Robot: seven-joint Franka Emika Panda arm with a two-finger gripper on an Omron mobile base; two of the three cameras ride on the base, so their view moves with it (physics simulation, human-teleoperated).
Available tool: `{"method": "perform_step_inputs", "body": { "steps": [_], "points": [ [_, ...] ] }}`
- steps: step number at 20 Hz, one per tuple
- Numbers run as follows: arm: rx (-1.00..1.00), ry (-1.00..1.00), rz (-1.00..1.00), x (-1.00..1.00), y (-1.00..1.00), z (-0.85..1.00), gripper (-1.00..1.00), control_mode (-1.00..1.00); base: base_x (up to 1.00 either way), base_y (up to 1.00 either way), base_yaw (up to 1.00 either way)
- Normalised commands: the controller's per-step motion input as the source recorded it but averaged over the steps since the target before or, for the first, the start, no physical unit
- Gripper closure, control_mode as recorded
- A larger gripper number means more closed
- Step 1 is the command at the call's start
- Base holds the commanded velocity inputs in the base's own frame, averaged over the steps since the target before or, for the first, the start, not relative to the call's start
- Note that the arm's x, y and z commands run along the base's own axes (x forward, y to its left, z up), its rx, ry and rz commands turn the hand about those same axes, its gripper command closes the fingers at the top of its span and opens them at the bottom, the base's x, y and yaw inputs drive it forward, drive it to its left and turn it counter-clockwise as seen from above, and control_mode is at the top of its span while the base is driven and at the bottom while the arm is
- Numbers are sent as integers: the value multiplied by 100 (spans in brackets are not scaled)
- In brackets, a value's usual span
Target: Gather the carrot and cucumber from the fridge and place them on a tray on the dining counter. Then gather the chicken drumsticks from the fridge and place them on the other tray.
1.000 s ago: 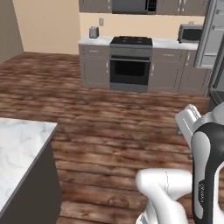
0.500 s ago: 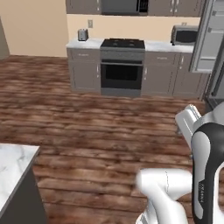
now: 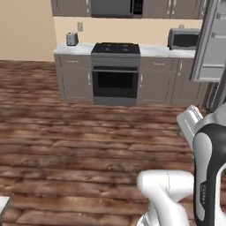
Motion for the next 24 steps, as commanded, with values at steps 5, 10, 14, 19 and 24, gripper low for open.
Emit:
{"method": "perform_step_inputs", "body": {
  "steps": [5, 10, 14, 19, 24],
  "points": [
    [0, 0, 0, 0, 0, 0, -100, 100, 72, 0, -22],
    [0, 0, 0, 0, 0, 0, -100, 100, 64, 5, -26],
    [0, 0, 0, 0, 0, 0, -100, 100, 65, 14, -25],
    [0, 0, 0, 0, 0, 0, -100, 100, 63, 29, -24],
    [0, 0, 0, 0, 0, 0, -100, 100, 49, 23, -23]
  ]
}}
